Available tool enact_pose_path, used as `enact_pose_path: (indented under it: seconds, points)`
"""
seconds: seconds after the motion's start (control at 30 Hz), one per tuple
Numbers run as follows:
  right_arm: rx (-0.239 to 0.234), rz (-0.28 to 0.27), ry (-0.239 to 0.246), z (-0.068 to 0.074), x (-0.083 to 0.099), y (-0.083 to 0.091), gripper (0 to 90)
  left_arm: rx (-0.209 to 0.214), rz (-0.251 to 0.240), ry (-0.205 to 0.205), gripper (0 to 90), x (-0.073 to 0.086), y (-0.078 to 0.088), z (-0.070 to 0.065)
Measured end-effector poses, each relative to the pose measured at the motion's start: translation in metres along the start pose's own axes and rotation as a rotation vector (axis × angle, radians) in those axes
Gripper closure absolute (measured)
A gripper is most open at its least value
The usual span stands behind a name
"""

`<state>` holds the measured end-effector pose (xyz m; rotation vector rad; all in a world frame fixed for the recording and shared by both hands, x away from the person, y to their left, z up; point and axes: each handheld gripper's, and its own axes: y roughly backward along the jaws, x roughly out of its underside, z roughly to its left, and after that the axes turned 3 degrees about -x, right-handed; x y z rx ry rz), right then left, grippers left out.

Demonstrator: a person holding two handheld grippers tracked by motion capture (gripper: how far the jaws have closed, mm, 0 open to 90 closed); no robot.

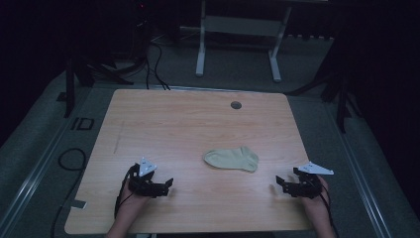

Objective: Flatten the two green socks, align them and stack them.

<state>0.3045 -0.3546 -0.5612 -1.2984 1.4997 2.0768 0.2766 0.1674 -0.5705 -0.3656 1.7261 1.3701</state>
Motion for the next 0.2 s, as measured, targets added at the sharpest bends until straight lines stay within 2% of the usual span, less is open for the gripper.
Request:
enact_pose_path:
  seconds: [0.2]
  points:
    - [0.021, 0.011, 0.023, 0.0012, 0.0011, -0.0021, 14.7, -0.01, 0.0, 0.012, 1.8, 0.0043, 0.0004, 0.0043]
